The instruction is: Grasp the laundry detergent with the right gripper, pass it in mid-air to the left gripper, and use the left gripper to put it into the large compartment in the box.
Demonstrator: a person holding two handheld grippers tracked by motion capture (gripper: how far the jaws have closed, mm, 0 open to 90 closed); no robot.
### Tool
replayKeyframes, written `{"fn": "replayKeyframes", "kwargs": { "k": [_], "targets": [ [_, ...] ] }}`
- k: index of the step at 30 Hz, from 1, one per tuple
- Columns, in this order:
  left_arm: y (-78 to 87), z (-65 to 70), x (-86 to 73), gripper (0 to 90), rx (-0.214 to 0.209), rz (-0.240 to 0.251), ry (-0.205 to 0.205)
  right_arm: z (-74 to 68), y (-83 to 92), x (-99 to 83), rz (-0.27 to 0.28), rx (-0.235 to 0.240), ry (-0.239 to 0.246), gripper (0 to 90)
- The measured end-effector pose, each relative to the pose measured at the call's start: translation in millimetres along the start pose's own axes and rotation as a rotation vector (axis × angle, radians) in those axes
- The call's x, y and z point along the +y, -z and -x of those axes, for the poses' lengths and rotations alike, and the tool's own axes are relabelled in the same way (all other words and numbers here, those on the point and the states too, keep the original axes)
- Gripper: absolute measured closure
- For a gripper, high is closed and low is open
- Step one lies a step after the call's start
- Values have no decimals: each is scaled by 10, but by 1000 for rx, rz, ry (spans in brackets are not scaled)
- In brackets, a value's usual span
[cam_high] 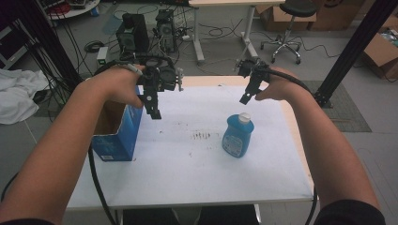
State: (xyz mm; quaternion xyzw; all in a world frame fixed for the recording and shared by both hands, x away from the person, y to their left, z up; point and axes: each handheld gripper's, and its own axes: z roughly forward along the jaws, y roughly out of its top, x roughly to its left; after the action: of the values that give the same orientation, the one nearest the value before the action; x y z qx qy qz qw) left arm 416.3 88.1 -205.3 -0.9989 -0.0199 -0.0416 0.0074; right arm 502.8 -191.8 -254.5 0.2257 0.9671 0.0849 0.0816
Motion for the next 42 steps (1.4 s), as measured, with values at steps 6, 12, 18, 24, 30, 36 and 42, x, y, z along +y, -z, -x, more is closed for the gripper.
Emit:
{"fn": "replayKeyframes", "kwargs": {
  "k": [6,12,18,24,30,36,42],
  "targets": [
    [11,11,-29,1,5,12,5,19,4,-51,56,14,-20,0],
    [10,51,-58,1,6,17,13,47,118,-184,202,30,-53,0],
    [11,95,-81,1,8,28,12,37,237,-375,346,43,-82,0],
    [45,141,-84,1,14,38,1,23,253,-591,447,42,-129,0],
    [55,175,-66,1,15,41,-13,28,253,-852,527,63,-173,0],
    [57,193,-46,1,18,49,-24,-18,273,-1106,593,65,-192,0],
    [57,202,-27,1,18,45,-34,-122,276,-1278,622,65,-193,0]
  ]
}}
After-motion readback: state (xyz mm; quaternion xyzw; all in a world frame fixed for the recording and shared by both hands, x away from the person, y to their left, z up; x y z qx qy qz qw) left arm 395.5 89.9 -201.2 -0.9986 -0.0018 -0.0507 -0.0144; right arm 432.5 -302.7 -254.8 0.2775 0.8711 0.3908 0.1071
